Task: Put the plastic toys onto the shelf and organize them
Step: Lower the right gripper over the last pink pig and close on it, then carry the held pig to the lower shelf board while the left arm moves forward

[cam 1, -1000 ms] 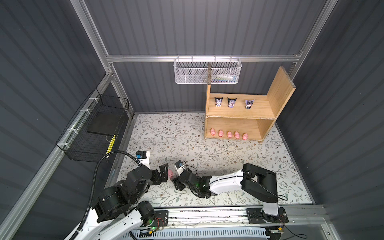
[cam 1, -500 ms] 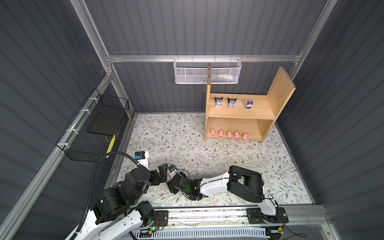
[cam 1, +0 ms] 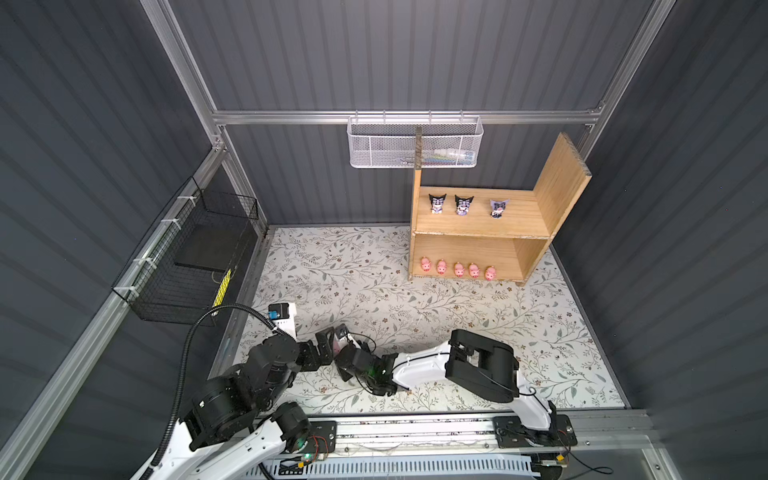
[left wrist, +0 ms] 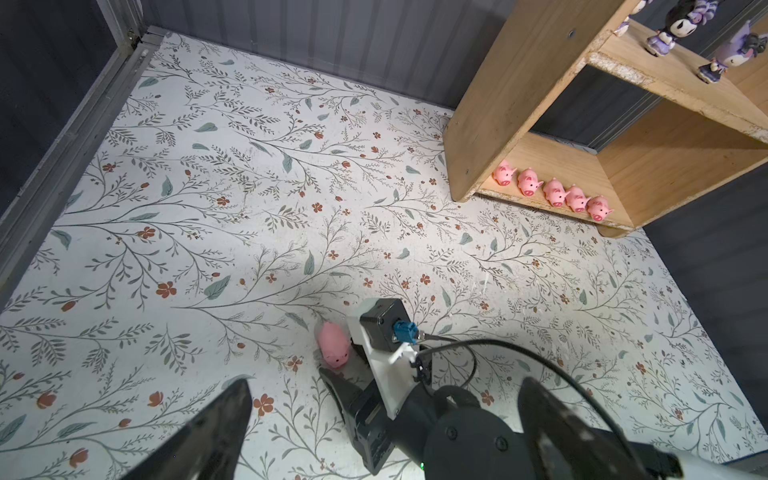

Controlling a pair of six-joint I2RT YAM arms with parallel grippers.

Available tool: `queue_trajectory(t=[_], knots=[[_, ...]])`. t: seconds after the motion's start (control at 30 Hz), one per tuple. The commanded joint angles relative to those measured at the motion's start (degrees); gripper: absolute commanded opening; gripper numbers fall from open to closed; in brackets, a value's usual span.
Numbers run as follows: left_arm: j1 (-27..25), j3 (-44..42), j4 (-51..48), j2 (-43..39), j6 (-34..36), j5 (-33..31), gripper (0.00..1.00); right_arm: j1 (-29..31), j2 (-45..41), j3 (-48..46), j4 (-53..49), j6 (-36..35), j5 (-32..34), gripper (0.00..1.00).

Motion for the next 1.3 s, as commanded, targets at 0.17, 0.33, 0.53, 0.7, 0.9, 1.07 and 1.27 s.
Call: queue_trajectory(t=[0.17,0.33,0.53,0.7,0.9,1.07,1.27], knots=[[0.2,-0.2,-0.1,-0.6,1.1,-0.4,0.99,-2.2,1.0,-2.9,0.9,0.4,-0.6,0.29],[0.2,-0.4,0.2,-0.3,1.2,-0.3,1.00,-3.2,-5.1,-10.2,4.8,-0.7,-0.6,0.26],[0.2,-1.3,2.1,1.5,1.9,1.4,1.00,-4.1,-16.4,-21.7,6.3,-2.3,2.1,0.26],[0.2,-4.3,7.3,4.9,2.7,4.4,1.00,-5.7,-25.0,-29.3,3.9,-4.0,4.9,0.26],[0.2,-7.3,15.8,11.4,4.8,8.9,1.00,-9.9,-34.5,-37.0,0.2,-4.5,7.2,0.25],[0.2,-8.3,22.1,17.1,7.4,12.1,1.00,-14.8,-43.9,-42.3,-3.4,-5.2,8.7,0.25],[0.2,-8.8,29.9,23.9,9.5,15.5,1.00,-23.1,-54.7,-45.5,-10.0,-6.7,9.5,0.24]])
